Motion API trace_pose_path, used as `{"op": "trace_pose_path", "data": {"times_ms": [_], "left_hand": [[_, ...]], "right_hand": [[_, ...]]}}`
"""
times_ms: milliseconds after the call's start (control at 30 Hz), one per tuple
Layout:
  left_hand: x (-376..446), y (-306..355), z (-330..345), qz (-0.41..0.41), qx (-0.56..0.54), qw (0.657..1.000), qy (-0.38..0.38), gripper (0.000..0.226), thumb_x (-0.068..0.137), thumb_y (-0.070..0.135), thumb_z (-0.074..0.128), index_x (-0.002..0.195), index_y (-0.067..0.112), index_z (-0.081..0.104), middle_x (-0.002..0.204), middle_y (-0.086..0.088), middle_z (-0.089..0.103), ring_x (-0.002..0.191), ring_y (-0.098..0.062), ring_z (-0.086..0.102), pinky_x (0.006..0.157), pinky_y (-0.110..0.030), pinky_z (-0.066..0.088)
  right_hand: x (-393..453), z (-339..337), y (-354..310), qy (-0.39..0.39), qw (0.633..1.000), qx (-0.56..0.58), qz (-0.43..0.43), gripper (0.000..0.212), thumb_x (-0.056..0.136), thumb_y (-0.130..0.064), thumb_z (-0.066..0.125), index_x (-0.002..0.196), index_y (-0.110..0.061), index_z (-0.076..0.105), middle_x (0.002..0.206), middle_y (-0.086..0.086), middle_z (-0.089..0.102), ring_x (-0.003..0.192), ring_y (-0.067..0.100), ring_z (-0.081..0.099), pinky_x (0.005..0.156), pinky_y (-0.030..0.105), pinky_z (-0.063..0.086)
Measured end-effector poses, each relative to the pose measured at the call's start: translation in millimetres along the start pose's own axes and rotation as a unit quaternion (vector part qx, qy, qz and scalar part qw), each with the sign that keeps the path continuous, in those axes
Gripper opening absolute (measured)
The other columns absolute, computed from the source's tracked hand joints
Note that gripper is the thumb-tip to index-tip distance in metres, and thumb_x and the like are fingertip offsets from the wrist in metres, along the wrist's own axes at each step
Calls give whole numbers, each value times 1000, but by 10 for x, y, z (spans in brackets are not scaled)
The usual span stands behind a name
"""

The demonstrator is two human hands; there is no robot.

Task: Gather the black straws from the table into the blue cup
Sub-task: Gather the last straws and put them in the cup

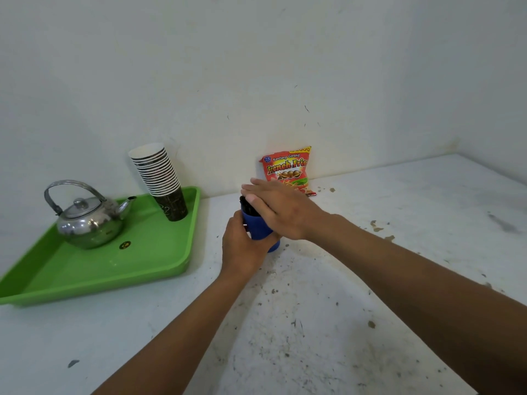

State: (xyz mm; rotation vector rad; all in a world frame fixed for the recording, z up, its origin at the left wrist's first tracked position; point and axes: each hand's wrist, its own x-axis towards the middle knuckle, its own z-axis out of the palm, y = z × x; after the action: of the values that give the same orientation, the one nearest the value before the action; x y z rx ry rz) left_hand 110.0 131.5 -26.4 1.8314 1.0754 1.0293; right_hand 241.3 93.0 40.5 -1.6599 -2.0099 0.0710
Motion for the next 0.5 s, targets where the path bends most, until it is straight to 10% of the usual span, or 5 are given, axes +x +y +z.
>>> {"op": "trace_pose_path", "data": {"times_ms": [167, 333, 433, 500], "left_hand": [[-50, -57, -196, 2, 14, 997, -78, 72, 77, 29, 88, 138, 21, 51, 131, 5, 64, 114, -14, 63, 91, -32, 58], [-74, 14, -382, 39, -83, 993, -77, 71, 84, 25, 57, 153, 25, 40, 149, 6, 52, 133, -10, 53, 104, -32, 50], [-37, 96, -379, 90, -73, 993, -18, 66, 95, 41, 50, 158, 34, 31, 158, 13, 40, 138, 8, 42, 105, -13, 42], [6, 117, -329, 144, -23, 989, -7, 62, 102, 46, 45, 160, 31, 28, 164, 12, 34, 147, 5, 32, 118, -28, 36]], "right_hand": [[-68, -6, 1, 23, 983, 181, 32, 48, 108, -36, 26, 144, -21, 55, 156, -4, 41, 135, -20, 14, 118, 28, 5], [-175, 65, 83, 230, 924, 300, 53, 37, 106, -24, 43, 138, -18, 59, 144, -8, 54, 135, -3, 42, 112, 20, 33], [-281, 179, 153, 240, 936, 252, 61, 39, 103, -26, 55, 141, -19, 56, 143, -14, 53, 130, -13, 42, 105, 9, 35], [-340, 254, 188, 216, 946, 236, 55, 45, 102, -29, 57, 145, -17, 53, 147, -10, 51, 136, -4, 41, 111, 19, 36]]}}
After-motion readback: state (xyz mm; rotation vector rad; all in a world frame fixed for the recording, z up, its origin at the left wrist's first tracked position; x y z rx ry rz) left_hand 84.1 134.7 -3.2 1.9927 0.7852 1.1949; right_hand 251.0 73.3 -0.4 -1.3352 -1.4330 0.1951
